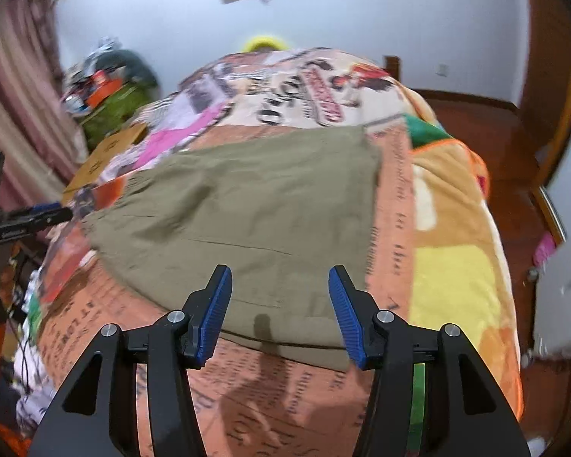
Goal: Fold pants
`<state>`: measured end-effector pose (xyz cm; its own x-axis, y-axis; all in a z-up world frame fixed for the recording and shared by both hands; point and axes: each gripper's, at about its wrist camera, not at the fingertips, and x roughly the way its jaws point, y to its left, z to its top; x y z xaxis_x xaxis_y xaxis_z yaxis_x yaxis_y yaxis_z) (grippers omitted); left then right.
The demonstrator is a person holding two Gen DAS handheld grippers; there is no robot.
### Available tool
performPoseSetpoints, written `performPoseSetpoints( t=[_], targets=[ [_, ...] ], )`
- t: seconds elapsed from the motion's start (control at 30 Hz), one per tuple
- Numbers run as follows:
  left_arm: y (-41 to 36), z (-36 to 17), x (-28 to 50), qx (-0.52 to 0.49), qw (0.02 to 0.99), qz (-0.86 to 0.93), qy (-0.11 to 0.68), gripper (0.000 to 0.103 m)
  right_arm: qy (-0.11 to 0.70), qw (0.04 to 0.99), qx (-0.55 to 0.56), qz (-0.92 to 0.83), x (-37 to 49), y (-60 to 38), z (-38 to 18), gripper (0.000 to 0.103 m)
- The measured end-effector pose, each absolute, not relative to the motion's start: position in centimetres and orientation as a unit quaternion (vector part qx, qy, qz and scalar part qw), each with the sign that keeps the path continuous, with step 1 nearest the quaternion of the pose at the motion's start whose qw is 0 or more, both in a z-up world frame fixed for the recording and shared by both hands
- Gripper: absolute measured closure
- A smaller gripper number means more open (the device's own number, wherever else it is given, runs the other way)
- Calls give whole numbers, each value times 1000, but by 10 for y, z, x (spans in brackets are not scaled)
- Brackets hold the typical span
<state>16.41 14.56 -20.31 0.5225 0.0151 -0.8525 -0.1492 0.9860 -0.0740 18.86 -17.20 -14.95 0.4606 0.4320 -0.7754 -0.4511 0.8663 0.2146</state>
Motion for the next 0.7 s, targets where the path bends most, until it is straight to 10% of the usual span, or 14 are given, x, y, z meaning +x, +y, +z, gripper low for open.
performPoseSetpoints(
  t=[0.7],
  targets=[
    [137,-236,162,-86,863,62,494,49,507,828,-10,240,184,-181,-206,54]
  ],
)
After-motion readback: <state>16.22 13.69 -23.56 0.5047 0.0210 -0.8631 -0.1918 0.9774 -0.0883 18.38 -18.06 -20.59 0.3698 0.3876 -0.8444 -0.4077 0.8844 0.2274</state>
